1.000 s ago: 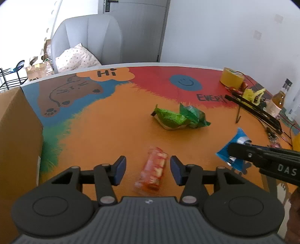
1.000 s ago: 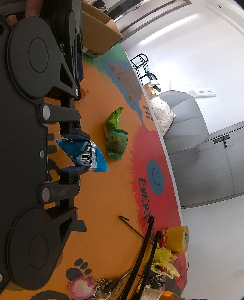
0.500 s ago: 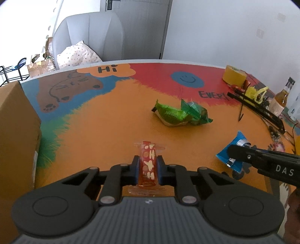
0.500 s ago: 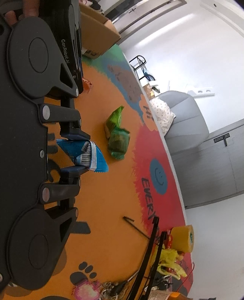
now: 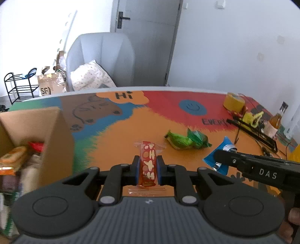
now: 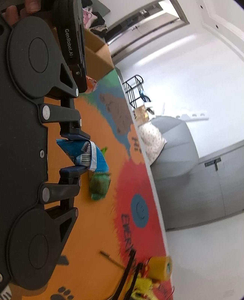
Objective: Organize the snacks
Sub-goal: 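Grasp the red-white packet with left tool while right tool grasps the blue candy, then carry both snacks over the cardboard box and open both tools to release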
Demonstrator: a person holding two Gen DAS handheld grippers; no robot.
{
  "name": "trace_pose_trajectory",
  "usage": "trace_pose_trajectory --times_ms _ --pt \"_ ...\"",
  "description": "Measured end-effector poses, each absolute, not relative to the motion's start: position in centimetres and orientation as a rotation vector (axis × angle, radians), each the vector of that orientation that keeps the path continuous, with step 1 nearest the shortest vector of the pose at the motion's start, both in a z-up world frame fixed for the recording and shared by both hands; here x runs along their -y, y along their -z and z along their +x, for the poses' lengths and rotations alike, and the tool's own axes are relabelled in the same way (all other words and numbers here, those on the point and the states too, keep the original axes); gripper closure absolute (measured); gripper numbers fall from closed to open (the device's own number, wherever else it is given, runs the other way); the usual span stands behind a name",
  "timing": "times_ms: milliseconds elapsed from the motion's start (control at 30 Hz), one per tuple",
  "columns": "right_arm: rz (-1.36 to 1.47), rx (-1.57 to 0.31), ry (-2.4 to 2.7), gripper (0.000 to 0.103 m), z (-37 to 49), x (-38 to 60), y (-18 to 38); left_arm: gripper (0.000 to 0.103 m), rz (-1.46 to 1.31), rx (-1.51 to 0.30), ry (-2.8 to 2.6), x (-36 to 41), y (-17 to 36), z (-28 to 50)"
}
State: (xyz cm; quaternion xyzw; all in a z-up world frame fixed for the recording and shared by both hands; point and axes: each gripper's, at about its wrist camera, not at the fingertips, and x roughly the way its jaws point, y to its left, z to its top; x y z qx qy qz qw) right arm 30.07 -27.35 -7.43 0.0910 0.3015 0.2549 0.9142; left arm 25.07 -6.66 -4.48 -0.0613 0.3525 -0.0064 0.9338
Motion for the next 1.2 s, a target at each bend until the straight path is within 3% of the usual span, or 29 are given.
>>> trace_pose_trajectory --times_ms 1200 --pt "0.024 -0.519 -0.678 0.077 27.0 16.7 1.7 0.087 -0.218 -0.548 -0.151 -4.4 -1.2 18.4"
